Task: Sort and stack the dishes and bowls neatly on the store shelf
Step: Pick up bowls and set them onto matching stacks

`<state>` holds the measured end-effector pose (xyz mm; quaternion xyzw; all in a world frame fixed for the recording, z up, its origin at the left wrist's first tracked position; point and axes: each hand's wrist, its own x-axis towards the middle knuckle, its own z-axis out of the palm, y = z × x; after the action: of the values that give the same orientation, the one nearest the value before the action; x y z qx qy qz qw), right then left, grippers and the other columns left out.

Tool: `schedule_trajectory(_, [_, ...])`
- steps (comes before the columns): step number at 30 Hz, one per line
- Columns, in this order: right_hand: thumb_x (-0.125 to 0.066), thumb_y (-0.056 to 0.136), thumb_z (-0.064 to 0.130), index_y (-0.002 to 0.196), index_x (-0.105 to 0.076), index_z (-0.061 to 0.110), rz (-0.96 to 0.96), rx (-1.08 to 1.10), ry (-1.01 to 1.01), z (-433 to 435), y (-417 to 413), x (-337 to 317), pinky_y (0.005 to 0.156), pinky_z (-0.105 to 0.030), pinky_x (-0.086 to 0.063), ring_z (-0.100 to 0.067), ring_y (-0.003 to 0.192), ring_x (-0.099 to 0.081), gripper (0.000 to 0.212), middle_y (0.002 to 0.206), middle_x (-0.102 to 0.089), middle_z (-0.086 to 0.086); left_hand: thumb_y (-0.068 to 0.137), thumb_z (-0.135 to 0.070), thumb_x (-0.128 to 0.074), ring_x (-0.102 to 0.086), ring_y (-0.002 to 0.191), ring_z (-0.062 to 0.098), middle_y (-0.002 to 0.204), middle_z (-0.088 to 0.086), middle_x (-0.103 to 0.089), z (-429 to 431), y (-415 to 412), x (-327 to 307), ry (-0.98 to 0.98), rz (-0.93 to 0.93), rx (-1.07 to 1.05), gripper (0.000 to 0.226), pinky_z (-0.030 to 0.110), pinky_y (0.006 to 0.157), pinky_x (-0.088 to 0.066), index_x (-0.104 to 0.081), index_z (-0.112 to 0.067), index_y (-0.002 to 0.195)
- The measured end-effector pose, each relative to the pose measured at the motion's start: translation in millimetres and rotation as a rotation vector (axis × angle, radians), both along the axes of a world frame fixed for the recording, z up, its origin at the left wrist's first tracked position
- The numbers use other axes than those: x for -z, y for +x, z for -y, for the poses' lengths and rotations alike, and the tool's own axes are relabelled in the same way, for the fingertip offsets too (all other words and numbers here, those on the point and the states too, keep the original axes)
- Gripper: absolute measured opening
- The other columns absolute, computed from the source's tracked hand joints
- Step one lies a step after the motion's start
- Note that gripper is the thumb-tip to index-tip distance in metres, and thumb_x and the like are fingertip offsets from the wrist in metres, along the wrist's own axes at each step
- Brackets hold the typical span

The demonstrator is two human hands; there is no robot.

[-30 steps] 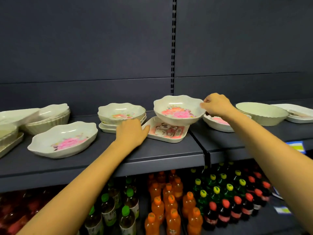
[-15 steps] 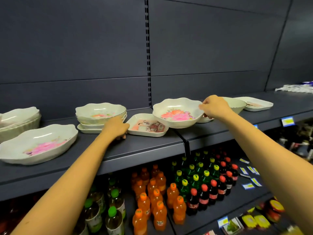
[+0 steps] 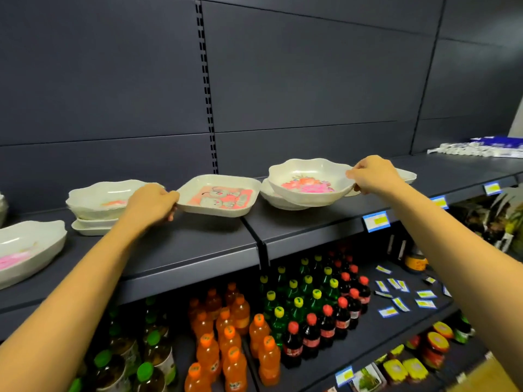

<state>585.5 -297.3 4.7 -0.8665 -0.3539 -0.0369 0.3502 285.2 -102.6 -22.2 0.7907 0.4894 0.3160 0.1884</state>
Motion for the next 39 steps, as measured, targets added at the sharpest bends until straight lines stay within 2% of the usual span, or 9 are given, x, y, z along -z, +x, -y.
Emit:
schedule_trajectory(3, [-0.047, 0.088, 0.01, 0.072, -0.065, 0.002, -0.028, -0.011, 0.032, 6.4, 27.0, -3.9, 0.072, -0.03, -0.044, -0.027, 0.073, -0.053, 0.025, 0.06, -0.059, -0.011, 0.087, -0.014, -0.046, -0.05, 0.058, 0.03, 0.043, 0.008, -0.053, 5.6, 14.8, -5.6, 0.012, 0.046, -0.043, 0.041, 0.035, 0.071, -0.044, -0.057, -0.004, 0.049])
schedule_trajectory(8, [-0.047, 0.084, 0.008, 0.061, -0.055, 0.004, -0.031, -0.043, 0.056, 12.0, 77.6, -11.9, 0.055, -0.028, -0.035, -0.027, 0.068, -0.047, 0.024, 0.056, -0.051, -0.01, 0.087, -0.014, -0.046, -0.053, 0.066, 0.032, 0.056, 0.02, -0.057, 18.9, 49.4, -11.2, 0.012, 0.058, -0.121, 0.038, 0.045, 0.085, -0.051, -0.061, 0.002, 0.055])
schedule_trajectory(12, [-0.047, 0.085, 0.007, 0.061, -0.058, 0.002, -0.037, -0.073, 0.052, 11.3, 120.3, -16.8, 0.053, -0.026, -0.035, -0.025, 0.06, -0.047, 0.026, 0.058, -0.055, -0.01, 0.087, -0.013, -0.046, -0.05, 0.059, 0.03, 0.036, 0.004, -0.051, 32.3, 79.4, -13.7, 0.018, 0.048, -0.16, 0.041, 0.041, 0.076, -0.049, -0.056, -0.004, 0.048])
schedule_trajectory(17, [-0.047, 0.087, 0.006, 0.052, -0.054, 0.006, -0.052, -0.119, 0.027, -6.3, 148.2, -17.1, 0.047, -0.024, -0.032, -0.016, 0.05, -0.043, 0.036, 0.052, -0.052, -0.006, 0.088, -0.012, -0.045, -0.049, 0.061, 0.03, 0.048, 0.014, -0.051, 43.6, 101.6, -13.4, 0.035, 0.078, -0.209, 0.042, 0.038, 0.071, -0.044, -0.054, -0.004, 0.048])
schedule_trajectory(22, [-0.046, 0.087, 0.007, 0.053, -0.056, 0.004, -0.074, -0.208, 0.018, -35.3, 138.5, -8.6, 0.048, -0.024, -0.034, -0.013, 0.051, -0.044, 0.036, 0.05, -0.052, -0.005, 0.087, -0.013, -0.046, -0.046, 0.053, 0.028, 0.047, 0.012, -0.052, 52.7, 92.4, -19.7, 0.088, 0.025, -0.283, 0.044, 0.031, 0.064, -0.037, -0.052, -0.006, 0.044])
schedule_trajectory(28, [-0.046, 0.083, 0.003, 0.081, -0.069, -0.002, -0.081, -0.312, -0.048, -73.3, 107.9, -0.2, 0.049, -0.022, -0.036, -0.017, 0.061, -0.053, 0.023, 0.046, -0.055, -0.001, 0.087, -0.014, -0.047, -0.048, 0.06, 0.032, 0.059, 0.022, -0.058, 54.0, 60.6, -30.1, 0.111, 0.029, -0.406, 0.038, 0.033, 0.062, -0.036, -0.058, 0.001, 0.054])
schedule_trajectory(33, [-0.047, 0.08, 0.002, 0.058, -0.052, 0.008, -0.032, -0.375, -0.165, -96.4, 88.5, 9.3, 0.051, -0.024, -0.037, -0.029, 0.081, -0.055, 0.023, 0.081, -0.062, -0.015, 0.088, -0.013, -0.047, -0.049, 0.063, 0.031, 0.054, 0.015, -0.055, 54.6, 45.2, -32.4, 0.086, 0.032, -0.452, 0.036, 0.034, 0.069, -0.039, -0.063, 0.005, 0.062])
schedule_trajectory(37, [-0.046, 0.083, 0.002, 0.056, -0.045, 0.009, 0.013, -0.396, -0.212, -102.9, 82.8, 12.5, 0.061, -0.028, -0.042, -0.029, 0.082, -0.054, 0.028, 0.079, -0.06, -0.013, 0.088, -0.013, -0.047, -0.048, 0.06, 0.03, 0.053, 0.017, -0.055, 50.5, 42.6, -30.2, 0.074, 0.057, -0.45, 0.036, 0.033, 0.068, -0.039, -0.062, 0.005, 0.059])
schedule_trajectory(39, [-0.047, 0.084, 0.003, 0.056, -0.042, 0.009, 0.058, -0.389, -0.254, -102.1, 82.9, 13.6, 0.052, -0.026, -0.037, -0.029, 0.08, -0.05, 0.03, 0.066, -0.052, -0.008, 0.087, -0.012, -0.047, -0.044, 0.053, 0.028, 0.042, 0.009, -0.053, 50.0, 47.4, -29.4, 0.056, 0.085, -0.441, 0.037, 0.031, 0.061, -0.037, -0.059, 0.0, 0.054])
